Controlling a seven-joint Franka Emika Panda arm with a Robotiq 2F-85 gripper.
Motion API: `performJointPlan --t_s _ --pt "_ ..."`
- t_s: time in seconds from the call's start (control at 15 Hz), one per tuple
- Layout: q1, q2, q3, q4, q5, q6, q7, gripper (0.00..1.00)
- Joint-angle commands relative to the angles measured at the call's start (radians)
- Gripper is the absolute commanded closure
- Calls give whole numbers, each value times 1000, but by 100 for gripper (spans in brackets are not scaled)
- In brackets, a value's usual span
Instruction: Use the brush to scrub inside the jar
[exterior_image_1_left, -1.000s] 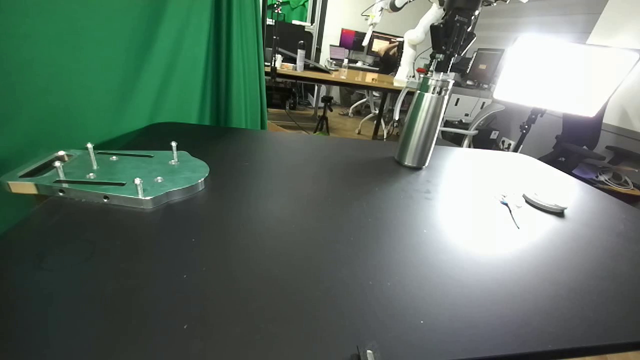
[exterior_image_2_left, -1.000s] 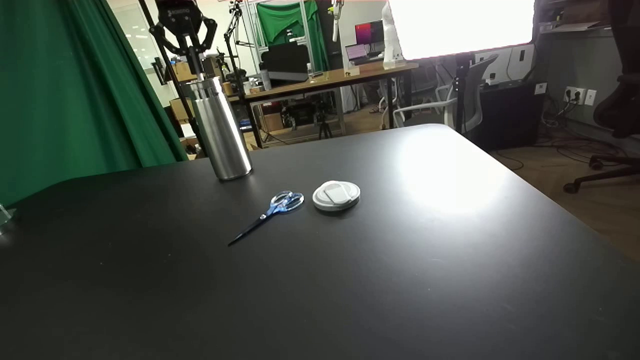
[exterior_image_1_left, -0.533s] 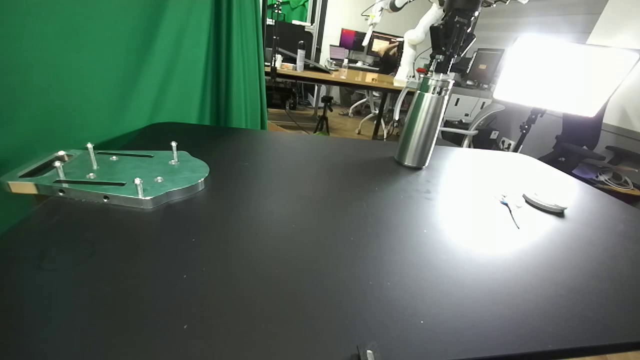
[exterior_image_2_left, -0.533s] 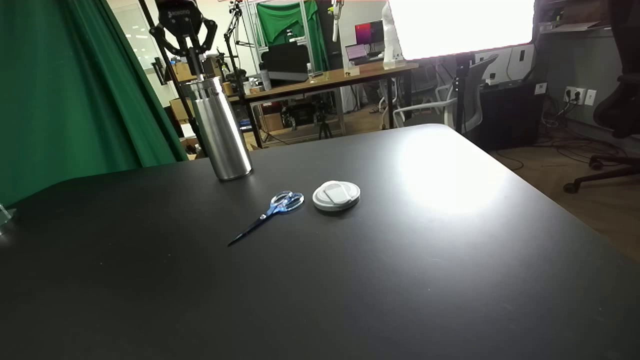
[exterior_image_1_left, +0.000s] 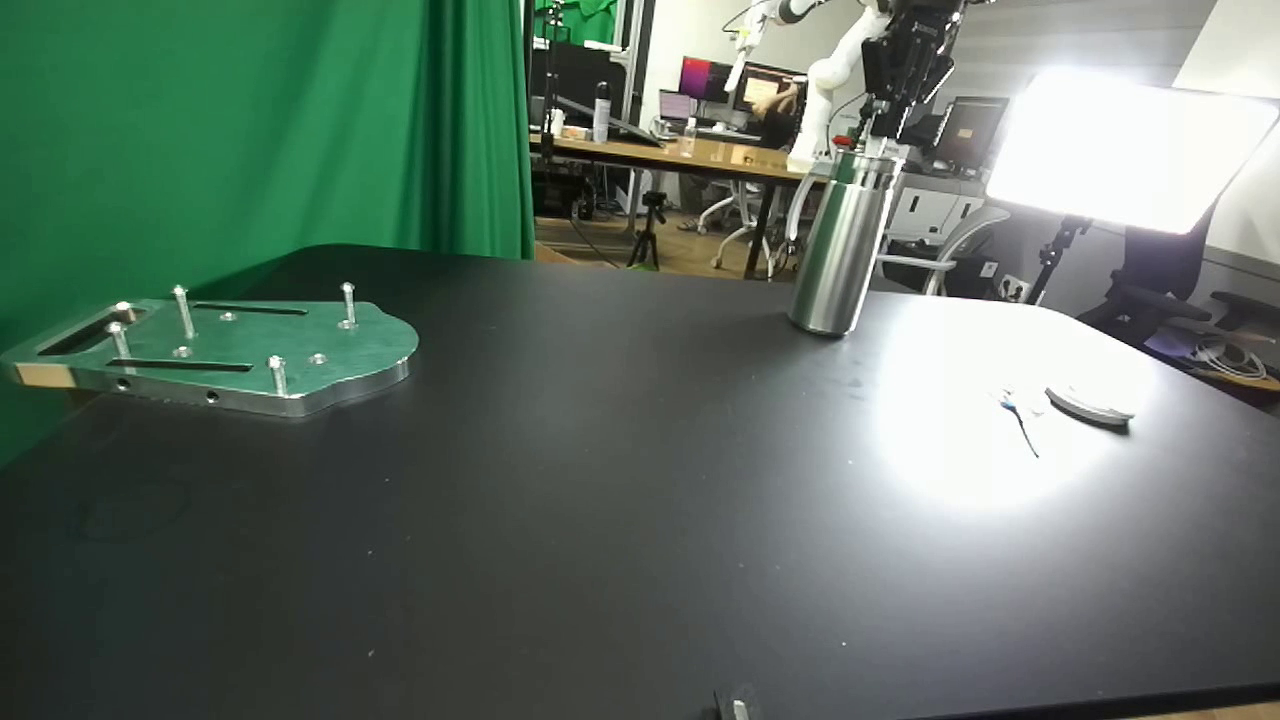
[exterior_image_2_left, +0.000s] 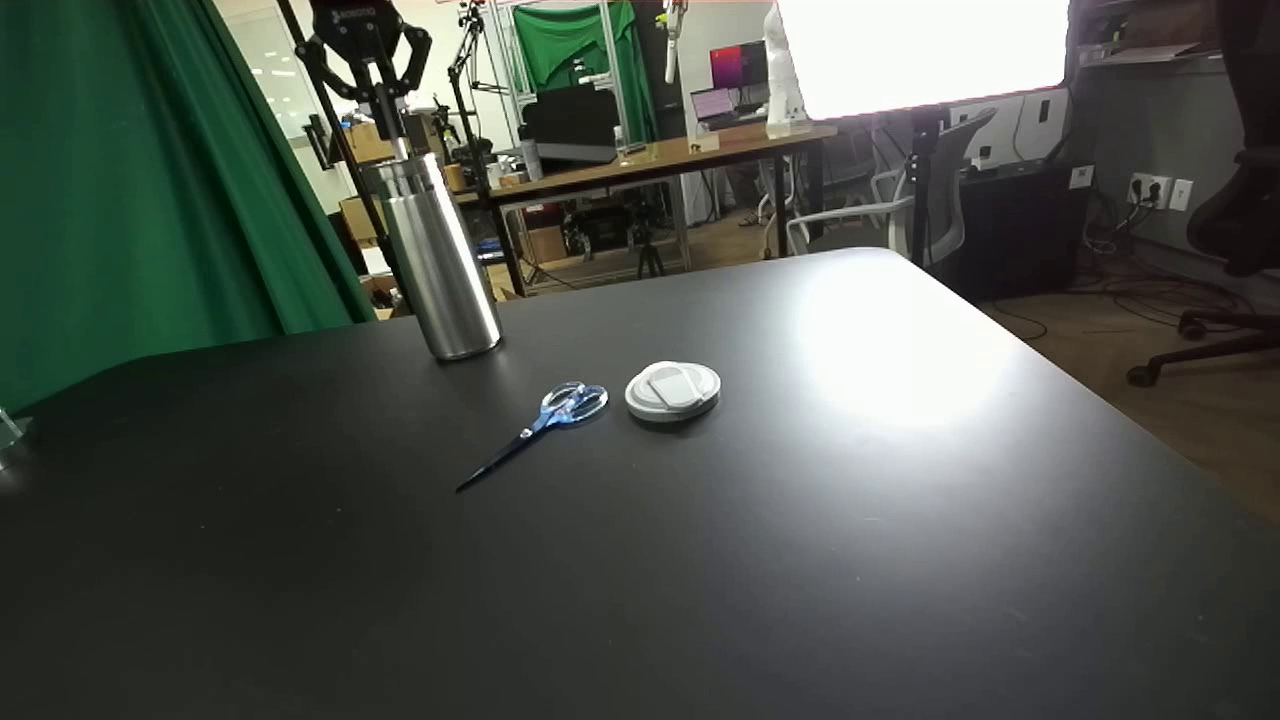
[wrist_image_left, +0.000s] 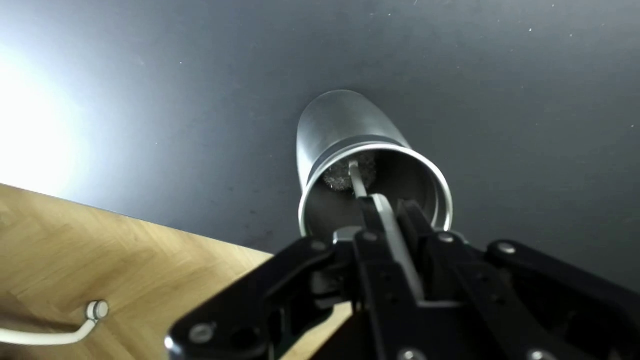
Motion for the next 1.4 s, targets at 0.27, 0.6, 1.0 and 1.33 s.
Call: performJointPlan --t_s 0.27,0.6,1.0,1.33 --pt "-10 -139 12 -51 9 -23 3 96" --pt "-6 -228 13 -71 21 -47 -4 96" --pt "-3 -231 9 -69 21 -94 6 96" --pt "-2 -155 -3 -40 4 -157 43 96"
